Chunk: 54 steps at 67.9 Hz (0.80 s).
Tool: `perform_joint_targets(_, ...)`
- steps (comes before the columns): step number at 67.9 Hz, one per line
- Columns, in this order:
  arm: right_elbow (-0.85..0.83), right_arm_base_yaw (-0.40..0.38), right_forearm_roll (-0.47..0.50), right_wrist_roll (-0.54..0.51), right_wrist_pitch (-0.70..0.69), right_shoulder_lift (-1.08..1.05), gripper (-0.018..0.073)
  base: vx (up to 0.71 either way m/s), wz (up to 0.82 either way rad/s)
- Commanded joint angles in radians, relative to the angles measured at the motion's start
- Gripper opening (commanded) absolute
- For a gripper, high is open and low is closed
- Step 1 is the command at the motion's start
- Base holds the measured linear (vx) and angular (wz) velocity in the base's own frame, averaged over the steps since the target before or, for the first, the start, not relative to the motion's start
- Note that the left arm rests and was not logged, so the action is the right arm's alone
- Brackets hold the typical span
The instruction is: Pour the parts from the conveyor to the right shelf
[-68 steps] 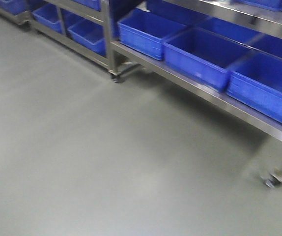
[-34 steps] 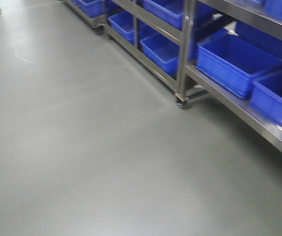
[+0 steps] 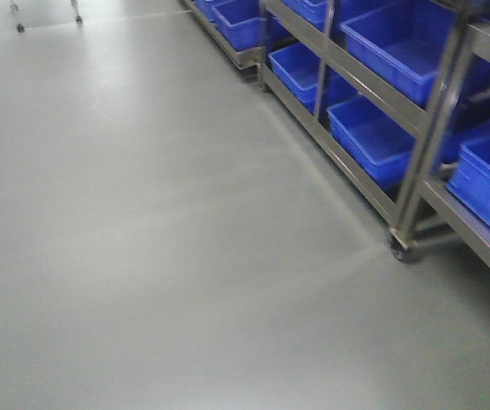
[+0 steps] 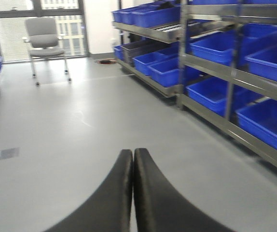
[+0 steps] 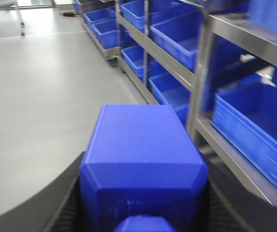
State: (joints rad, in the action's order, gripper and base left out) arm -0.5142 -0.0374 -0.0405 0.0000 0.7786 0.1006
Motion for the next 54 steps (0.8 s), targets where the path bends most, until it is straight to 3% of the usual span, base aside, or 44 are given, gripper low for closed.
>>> perform_joint_targets(1, -0.026, -0.002, -0.003, -0.013, -0.081, 0.014, -0.0006, 0.70, 0.31)
perform_joint_targets(54, -0.026, -0.002, -0.003, -0.013, -0.081, 0.014, -0.0006, 0.73, 0.29)
